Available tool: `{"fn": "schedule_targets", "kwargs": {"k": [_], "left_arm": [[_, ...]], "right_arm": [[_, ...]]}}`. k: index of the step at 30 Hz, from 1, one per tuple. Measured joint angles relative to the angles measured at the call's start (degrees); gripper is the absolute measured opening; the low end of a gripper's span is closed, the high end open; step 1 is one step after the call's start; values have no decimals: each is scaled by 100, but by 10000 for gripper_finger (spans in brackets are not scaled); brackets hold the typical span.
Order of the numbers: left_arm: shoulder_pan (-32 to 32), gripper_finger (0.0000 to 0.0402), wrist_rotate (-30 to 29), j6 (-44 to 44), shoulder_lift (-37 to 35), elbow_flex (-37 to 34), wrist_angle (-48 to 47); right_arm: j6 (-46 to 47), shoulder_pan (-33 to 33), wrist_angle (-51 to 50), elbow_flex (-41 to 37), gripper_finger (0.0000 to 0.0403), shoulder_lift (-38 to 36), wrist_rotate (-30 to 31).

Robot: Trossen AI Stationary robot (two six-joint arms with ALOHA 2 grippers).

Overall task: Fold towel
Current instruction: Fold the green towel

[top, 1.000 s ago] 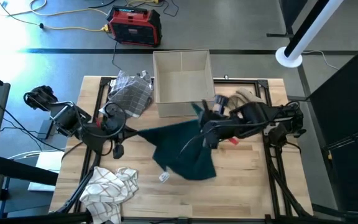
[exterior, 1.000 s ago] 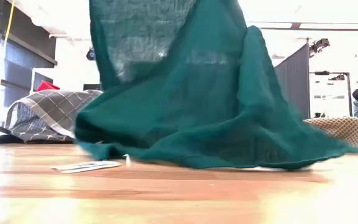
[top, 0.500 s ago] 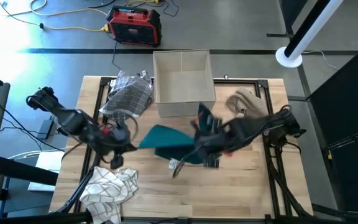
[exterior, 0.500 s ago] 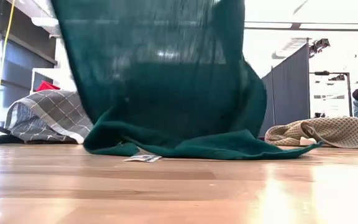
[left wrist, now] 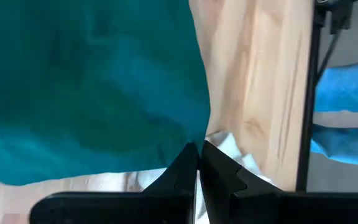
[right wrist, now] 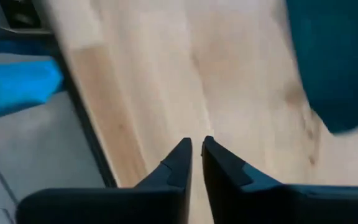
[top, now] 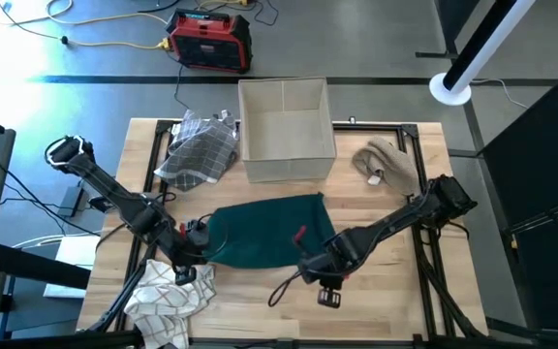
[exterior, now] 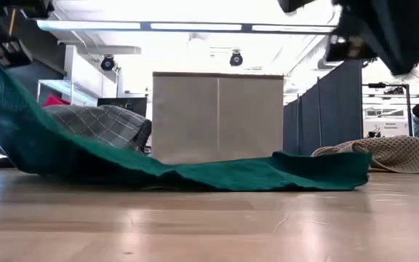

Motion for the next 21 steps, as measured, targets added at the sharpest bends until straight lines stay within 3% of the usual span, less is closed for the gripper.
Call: {"fn": "schedule_targets", "kwargs": {"k": [6,10,13,16,21], "left_arm": [[0,0,-2,100,-11,3,84],[-29,0,-26,76,-11,3,106],[-56,0,-107,6,-11,3,291],[-60,0,-172,6,-8,3,578],[-61,0,-544,-9,2,3,684]], "right_arm": [[-854,-23,-1376,497,75,-13,148],[-2304,-45,-1890,755,80,-24,902],[-3646,-16,-2200,754,81,-11,1042],[-4724,-4,-2288,652,81,-17,1191],[-5894,-19,-1800,73,104,-17,1994]]}}
